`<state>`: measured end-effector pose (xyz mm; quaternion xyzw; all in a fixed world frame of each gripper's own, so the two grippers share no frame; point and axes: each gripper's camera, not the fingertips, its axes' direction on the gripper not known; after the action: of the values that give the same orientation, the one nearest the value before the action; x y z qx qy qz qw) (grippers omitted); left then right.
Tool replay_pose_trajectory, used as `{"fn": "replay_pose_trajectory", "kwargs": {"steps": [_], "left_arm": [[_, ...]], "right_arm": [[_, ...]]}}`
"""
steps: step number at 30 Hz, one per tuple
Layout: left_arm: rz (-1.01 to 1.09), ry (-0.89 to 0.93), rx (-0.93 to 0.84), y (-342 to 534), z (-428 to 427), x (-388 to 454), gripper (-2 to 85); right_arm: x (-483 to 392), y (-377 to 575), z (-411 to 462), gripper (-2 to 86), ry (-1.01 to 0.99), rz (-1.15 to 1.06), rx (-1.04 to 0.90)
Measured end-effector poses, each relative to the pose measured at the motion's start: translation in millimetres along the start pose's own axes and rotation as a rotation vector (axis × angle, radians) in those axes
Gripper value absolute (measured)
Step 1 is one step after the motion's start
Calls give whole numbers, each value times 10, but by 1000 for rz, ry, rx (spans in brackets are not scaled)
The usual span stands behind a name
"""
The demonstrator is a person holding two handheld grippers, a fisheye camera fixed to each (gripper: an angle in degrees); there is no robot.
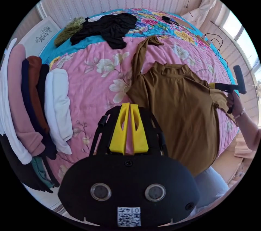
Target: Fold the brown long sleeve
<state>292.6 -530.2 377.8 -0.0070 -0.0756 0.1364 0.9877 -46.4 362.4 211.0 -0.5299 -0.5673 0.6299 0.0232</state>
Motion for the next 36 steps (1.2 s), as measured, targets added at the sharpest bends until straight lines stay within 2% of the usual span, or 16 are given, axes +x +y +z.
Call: {"fn": "replay_pose_trajectory", "kwargs": {"steps": [3,7,10,13,14,19,22,24,26,29,33,36], "left_arm": [[-63,124,36,83,174,-353,43],[-99,221,3,166,490,-701,64],[-78,243,-24,244,643,-849,52],[-59,296,0,390,654,-1062,8],[-48,298,12,418,618,-1089,5],[77,441,136,872,68,-1203,5],[101,516,130,1196,-107,-1206,40],[90,536,75,1557,-193,-1245,50],[54,528,22,1814,-205,-1323,52],[-47,479,-48,2139,-165,-1560,52],[-207,360,-32,2243,-107,-2022,50],[-241,288,30,2094,-12,-2239,56]], "right_arm": [[-287,-762,708,59,-42,-73,-32],[-478,-1719,1592,96,43,-58,-43],[-408,-2235,2256,104,129,4,-99],[-305,-2510,2798,70,250,27,-163],[-314,-2571,2907,51,234,13,-151],[-740,-2523,3013,8,-81,-274,-96],[-937,-2160,3035,4,-186,-414,-168],[-846,-1899,3187,5,-224,-415,-293],[-469,-1549,3551,10,-104,-306,-478],[67,-1227,3912,19,54,-124,-564],[255,-1117,4129,28,94,-106,-468],[231,-1164,4370,39,176,-161,-365]]}}
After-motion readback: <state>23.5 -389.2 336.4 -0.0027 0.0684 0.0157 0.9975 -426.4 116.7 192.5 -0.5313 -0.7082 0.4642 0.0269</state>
